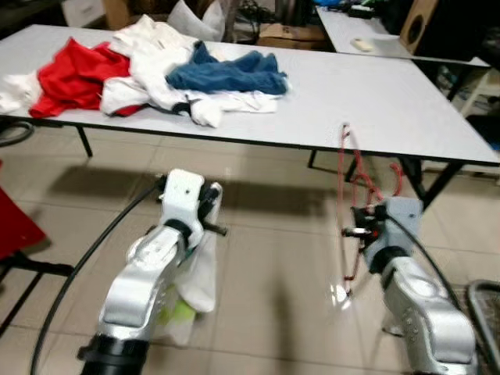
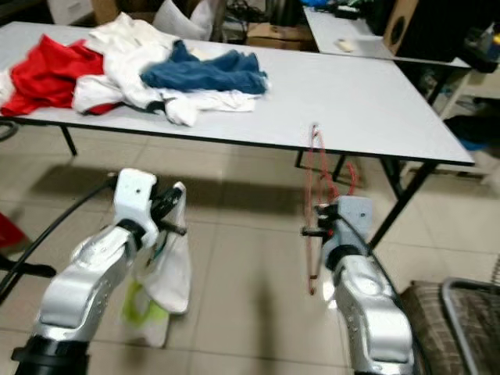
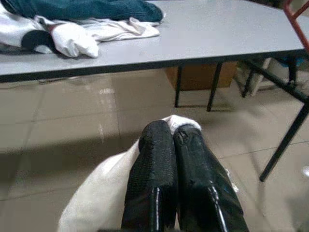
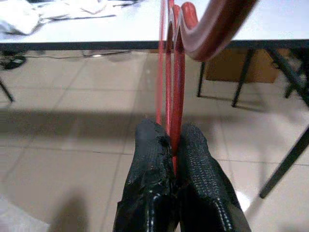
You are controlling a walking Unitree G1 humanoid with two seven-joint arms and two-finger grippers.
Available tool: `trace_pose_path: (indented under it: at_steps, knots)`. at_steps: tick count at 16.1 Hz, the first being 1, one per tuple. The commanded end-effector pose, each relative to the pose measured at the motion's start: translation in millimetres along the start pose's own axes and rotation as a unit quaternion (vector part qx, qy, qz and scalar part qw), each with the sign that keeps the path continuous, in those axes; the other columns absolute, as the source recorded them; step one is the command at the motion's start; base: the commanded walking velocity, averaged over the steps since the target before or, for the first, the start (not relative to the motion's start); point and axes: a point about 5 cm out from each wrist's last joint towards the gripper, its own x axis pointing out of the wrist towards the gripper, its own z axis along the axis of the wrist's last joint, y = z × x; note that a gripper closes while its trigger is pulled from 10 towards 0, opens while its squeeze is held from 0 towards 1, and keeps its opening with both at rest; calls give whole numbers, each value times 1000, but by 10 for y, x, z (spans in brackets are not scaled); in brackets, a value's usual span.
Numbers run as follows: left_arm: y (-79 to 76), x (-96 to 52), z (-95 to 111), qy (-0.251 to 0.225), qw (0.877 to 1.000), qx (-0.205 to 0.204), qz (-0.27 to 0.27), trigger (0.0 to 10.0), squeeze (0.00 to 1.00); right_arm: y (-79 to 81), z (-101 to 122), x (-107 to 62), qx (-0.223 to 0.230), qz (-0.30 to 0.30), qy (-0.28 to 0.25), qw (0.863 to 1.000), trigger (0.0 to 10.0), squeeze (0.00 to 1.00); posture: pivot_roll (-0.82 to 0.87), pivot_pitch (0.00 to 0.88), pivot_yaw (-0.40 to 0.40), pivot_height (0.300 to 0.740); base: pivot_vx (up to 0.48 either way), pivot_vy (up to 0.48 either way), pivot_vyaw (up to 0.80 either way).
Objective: Hang hanger
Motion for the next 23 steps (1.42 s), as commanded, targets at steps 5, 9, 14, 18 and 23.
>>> trace_pose_path:
  at_steps: [5,9,14,18,23]
  knots:
    - [-46,8,103,-25,1000,-2,-10,10000,0,-46,48,-25,-16,-4,-5,1000,10000,0,-125,19,-25,740,0,0,-113]
    - [-50,17,139,-35,999,-16,-18,10000,0,-46,81,-23,-19,-4,-14,1000,10000,0,-129,18,-21,740,66,0,-541]
    - [-52,26,135,-33,999,-17,-17,10000,0,-38,108,-24,-24,2,-21,1000,10000,0,-132,17,-20,740,290,0,0]
    - [-65,43,141,-35,999,-17,-20,10000,0,-35,132,-24,-31,5,-27,999,10000,0,-135,13,-20,740,303,0,-200]
    - [-64,57,151,-37,999,-13,-19,10000,0,-20,154,-12,-36,8,-33,999,10000,0,-135,10,-21,740,306,0,-414]
